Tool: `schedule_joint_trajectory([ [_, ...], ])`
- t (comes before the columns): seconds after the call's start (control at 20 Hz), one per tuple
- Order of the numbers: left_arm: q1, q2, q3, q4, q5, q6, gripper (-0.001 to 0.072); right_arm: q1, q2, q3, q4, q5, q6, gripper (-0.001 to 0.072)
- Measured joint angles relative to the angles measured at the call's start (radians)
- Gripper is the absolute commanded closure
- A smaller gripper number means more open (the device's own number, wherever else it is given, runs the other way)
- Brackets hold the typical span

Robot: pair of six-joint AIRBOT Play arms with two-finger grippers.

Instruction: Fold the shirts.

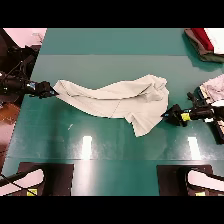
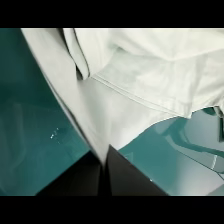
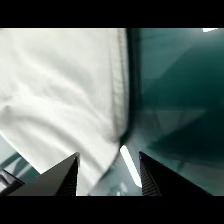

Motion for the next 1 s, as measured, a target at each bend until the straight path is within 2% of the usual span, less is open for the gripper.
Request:
schedule_joint_trajectory([
  [0.05,0.000,0.000,0.000,-0.005,-0.001,0.000,0.0681,0.011,-0.003,-0.008,0.019,-0.020,-0.009,0.0365],
  [0.15,0.000,0.000,0.000,-0.010,-0.002,-0.002,0.0681,0.045,-0.009,-0.019,0.032,-0.071,-0.021,0.0673],
  [0.2,0.000,0.000,0.000,-0.012,-0.003,-0.002,0.0681,0.061,-0.010,-0.022,0.031,-0.087,-0.026,0.0698],
  [0.4,0.000,0.002,0.003,-0.023,-0.022,-0.039,0.0682,0.110,0.006,0.018,0.042,-0.092,-0.037,0.0700],
  [0.6,0.000,0.010,0.089,-0.091,-0.031,-0.103,0.0681,0.081,0.113,0.214,0.056,-0.040,-0.037,0.0700],
  [0.85,0.000,0.013,0.367,-0.381,0.024,-0.142,0.0682,-0.045,0.226,0.639,0.060,-0.038,0.009,0.0700],
  [1.0,0.000,0.013,0.576,-0.504,0.070,-0.145,0.0682,-0.109,0.247,0.879,0.061,-0.037,0.024,0.0701],
])
